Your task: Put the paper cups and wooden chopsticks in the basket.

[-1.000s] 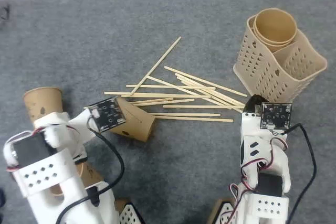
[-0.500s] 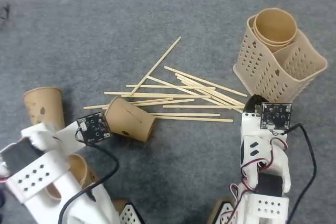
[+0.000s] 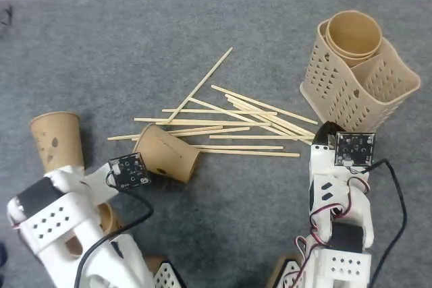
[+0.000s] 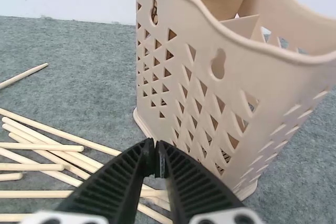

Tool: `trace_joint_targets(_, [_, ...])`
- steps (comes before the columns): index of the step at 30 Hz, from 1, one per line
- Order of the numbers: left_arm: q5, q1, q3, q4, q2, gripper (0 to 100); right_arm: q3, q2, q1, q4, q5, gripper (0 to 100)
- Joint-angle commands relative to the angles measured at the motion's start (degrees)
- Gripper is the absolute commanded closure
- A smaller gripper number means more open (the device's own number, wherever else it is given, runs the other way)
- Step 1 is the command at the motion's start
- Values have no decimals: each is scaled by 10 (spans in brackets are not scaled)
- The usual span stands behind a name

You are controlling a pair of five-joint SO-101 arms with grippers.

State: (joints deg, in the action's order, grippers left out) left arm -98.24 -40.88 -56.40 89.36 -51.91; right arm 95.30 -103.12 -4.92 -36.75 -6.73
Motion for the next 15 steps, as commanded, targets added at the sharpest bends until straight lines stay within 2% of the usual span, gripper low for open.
trace_joint_targets(1, [-8, 2, -3, 7, 1, 783, 6, -9, 5, 7, -11, 991])
trace_joint_targets(4, [-8, 2, -2, 9, 0, 821, 6, -9, 5, 7, -11, 991])
trace_joint_targets(8, [-8, 2, 0, 5, -4, 983, 6, -9, 5, 7, -11, 991])
trace_joint_targets(12, [-8, 2, 4, 5, -4, 989, 6, -9, 5, 7, -11, 991])
trace_joint_targets(15, [-4, 13, 58, 18, -4, 990, 5, -9, 5, 7, -11, 991])
